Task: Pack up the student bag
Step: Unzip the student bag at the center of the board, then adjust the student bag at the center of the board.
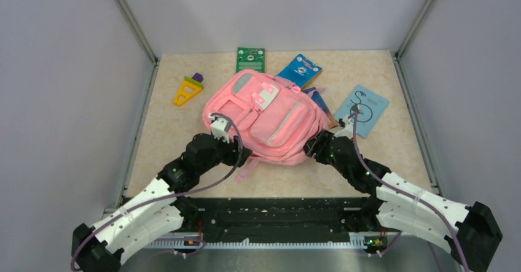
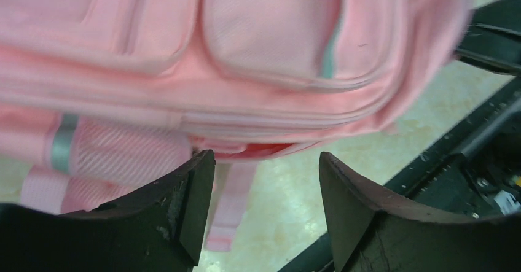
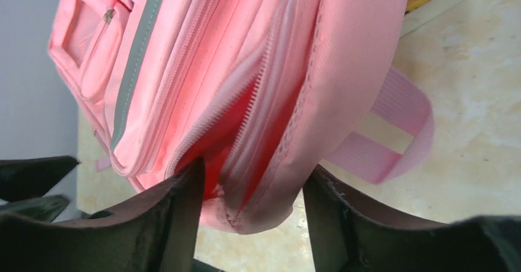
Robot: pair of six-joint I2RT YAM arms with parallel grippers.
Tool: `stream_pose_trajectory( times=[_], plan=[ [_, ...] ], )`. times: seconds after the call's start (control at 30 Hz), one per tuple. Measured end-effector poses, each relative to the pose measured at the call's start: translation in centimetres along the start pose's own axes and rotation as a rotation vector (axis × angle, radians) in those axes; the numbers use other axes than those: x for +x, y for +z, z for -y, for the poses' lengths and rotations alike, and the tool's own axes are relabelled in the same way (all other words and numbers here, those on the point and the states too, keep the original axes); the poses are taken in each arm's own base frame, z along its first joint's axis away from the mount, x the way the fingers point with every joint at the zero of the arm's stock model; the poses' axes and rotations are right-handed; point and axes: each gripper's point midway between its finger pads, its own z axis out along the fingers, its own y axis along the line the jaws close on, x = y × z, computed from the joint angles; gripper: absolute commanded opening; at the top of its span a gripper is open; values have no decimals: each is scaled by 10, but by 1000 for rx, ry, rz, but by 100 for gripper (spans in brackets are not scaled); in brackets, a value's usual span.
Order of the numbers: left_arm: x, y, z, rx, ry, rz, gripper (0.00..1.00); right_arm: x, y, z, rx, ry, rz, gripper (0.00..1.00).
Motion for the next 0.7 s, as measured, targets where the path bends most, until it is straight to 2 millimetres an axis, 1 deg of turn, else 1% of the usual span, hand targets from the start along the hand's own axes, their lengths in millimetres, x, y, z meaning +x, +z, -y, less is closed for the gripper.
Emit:
stream_pose_trajectory(
  times=[0.07, 0.13, 0.2, 0.27, 0.3, 0.43, 0.53, 0.7],
  plan=[
    [-10, 0, 24, 62, 57, 11, 68, -1, -1, 6, 25, -15, 9, 73],
    [-21, 6, 51, 121, 112, 15, 68, -4, -3, 12, 48, -32, 25, 79],
    [-29, 16, 72, 162, 148, 16, 69, -9, -6, 18, 70, -44, 49, 83],
    [-30, 33, 93, 189, 178, -3, 70, -15, -9, 22, 89, -55, 77, 85],
    [-28, 43, 102, 200, 197, -16, 70, -20, -11, 25, 101, -60, 98, 86],
    [-13, 77, 128, 218, 262, -75, 71, -31, -19, 36, 149, -81, 149, 89],
    [-2, 99, 145, 234, 306, -110, 72, -42, -27, 44, 184, -97, 191, 91],
    [13, 119, 161, 262, 350, -121, 71, -73, -40, 55, 247, -95, 277, 91]
  ],
)
